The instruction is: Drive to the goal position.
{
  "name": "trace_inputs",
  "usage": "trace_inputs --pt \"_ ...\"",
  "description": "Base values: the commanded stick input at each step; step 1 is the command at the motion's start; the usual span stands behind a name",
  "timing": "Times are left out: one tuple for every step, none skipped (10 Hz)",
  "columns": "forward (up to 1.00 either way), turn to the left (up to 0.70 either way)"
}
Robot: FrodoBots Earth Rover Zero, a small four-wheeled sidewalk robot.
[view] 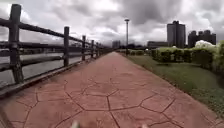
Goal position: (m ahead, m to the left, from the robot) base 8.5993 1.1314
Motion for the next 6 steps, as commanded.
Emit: trace_inputs --pt "0.70 0.00" --pt "0.70 0.00" --pt "0.70 0.00" --pt "0.70 0.00" --pt "0.70 0.00" --pt "0.70 0.00"
